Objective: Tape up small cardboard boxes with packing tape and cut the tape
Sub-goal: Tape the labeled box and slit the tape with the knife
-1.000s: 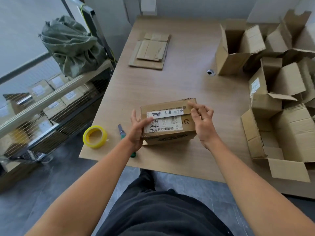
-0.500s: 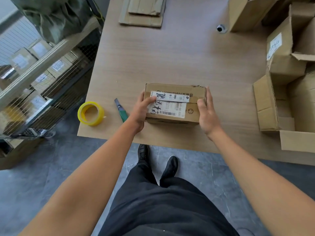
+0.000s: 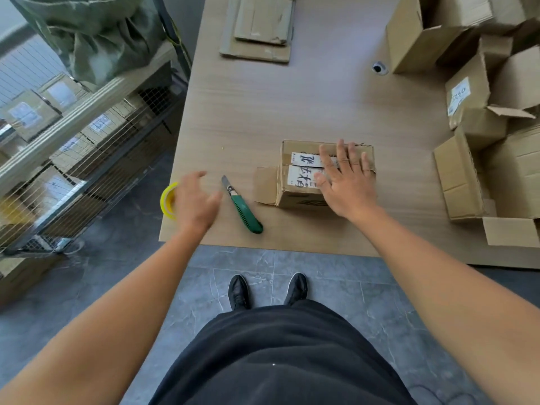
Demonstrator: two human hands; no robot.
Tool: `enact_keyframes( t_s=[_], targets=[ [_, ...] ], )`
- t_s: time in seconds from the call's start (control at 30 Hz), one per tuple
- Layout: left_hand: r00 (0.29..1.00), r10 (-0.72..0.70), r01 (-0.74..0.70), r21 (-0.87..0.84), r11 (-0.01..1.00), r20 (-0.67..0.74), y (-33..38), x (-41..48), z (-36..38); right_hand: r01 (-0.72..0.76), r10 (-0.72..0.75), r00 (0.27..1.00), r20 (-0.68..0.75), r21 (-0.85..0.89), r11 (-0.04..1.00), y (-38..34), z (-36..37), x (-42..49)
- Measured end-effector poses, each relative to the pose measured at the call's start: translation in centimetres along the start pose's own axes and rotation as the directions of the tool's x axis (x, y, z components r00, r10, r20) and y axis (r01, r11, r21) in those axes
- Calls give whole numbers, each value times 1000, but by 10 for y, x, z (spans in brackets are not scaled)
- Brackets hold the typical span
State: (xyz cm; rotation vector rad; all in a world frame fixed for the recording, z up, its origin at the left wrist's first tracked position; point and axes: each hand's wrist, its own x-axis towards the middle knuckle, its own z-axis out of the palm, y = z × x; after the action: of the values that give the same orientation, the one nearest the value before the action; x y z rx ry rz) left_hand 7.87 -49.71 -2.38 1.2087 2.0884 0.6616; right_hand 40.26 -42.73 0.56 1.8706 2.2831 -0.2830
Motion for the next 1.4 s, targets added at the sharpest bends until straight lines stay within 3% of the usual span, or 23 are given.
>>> enact_keyframes(
  t_s=[0.07, 0.13, 0.23, 0.37, 0.5, 0.6, 0.67, 0.77, 0.9, 1.0, 1.1, 1.17, 1.27, 1.33, 1.4],
  targets=[
    [996, -10, -22, 352, 936, 91, -56, -5, -24, -19, 18, 1000, -20, -12, 1000, -7, 2, -3],
    [966, 101, -215, 527, 822, 237, -92, -6, -29, -33, 33, 999, -34, -4, 999, -11, 2, -3],
    [947, 275, -322, 498, 806, 166, -86, 0, -34, -30, 31, 999, -39, 9, 999, -11, 1, -3],
    [887, 447, -452, 422, 786, 118, -14, 4, -38, 2, 5, 996, -86, 82, 997, -9, 0, -5],
    [661, 728, -740, 320, 592, 184, 75, -4, -5, 63, -10, 979, -202, 260, 964, -8, -3, -13],
    [543, 792, -829, 325, 454, 280, 122, -10, 33, 118, 22, 959, -282, 470, 875, -5, -6, -17],
    [530, 772, -837, 358, 413, 350, 132, -11, 52, 163, 32, 947, -318, 566, 808, -4, -7, -18],
    [512, 797, -842, 373, 390, 321, 128, -8, 61, 210, 94, 906, -412, 632, 746, -3, -6, -17],
    [508, 821, -831, 399, 388, 260, 125, -3, 63, 101, 191, 912, -363, 650, 753, -6, -10, -10],
    [521, 811, -825, 400, 400, 266, 130, -1, 66, 164, 155, 911, -382, 681, 714, -2, -16, -8],
    [520, 824, -818, 408, 405, 225, 132, 4, 66, 200, 114, 950, -291, 847, 493, 19, -20, -15],
    [523, 829, -808, 425, 408, 196, 138, 8, 67, 100, 228, 961, -159, 963, 252, 42, -23, -22],
    [486, 845, -821, 450, 353, 224, 146, 11, 76, -50, 372, 925, 75, 996, -78, 81, -20, -24],
    [467, 851, -821, 476, 316, 241, 150, 12, 83, -141, 307, 927, 214, 960, -242, 92, -18, -17],
    [467, 855, -811, 494, 312, 227, 152, 15, 87, -207, 229, 928, 292, 919, -335, 93, -19, -8]
  ],
)
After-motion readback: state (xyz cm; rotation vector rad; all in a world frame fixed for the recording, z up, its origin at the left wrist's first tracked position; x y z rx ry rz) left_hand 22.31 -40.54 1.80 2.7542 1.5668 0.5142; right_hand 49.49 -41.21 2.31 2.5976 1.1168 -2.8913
